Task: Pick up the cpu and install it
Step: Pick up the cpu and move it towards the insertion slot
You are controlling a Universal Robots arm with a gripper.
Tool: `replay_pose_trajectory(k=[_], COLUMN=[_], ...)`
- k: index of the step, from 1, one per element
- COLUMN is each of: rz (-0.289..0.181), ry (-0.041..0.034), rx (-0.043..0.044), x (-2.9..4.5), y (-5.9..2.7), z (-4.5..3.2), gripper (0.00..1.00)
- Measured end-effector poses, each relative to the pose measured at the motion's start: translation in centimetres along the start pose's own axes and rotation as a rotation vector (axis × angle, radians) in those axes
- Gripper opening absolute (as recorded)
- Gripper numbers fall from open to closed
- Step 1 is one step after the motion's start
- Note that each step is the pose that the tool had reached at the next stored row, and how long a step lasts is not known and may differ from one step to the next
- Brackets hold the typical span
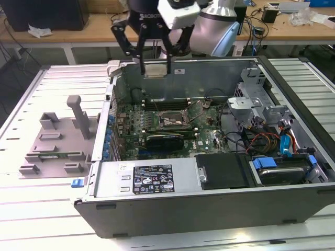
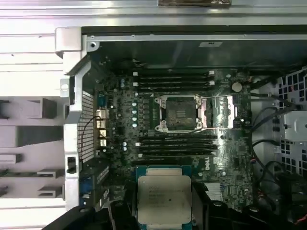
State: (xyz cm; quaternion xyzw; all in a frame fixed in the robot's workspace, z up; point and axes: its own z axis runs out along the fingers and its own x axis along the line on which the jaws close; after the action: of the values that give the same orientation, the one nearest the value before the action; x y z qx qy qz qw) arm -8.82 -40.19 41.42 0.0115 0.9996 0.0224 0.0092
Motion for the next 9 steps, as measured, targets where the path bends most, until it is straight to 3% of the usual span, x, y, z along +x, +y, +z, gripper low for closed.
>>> replay_pose_trajectory(k=[1, 2, 3, 5, 6, 9], rz=[0.000, 0.000, 0.000, 0.000, 0.000, -0.002], ry=[0.0001, 0.0001, 0.0001, -0.0019, -0.0089, -0.0169], rx=[0.0000, 0.0001, 0.0000, -0.0003, -0.0003, -0.0004], x=[-0.95, -2.41, -2.71, -2.73, -2.72, -2.71], y=[-0.01, 0.01, 0.01, 0.02, 0.08, 0.33], z=[0.02, 0.04, 0.05, 0.11, 0.32, 0.66], gripper=[0.54, 0.54, 0.54, 0.54, 0.54, 0.54])
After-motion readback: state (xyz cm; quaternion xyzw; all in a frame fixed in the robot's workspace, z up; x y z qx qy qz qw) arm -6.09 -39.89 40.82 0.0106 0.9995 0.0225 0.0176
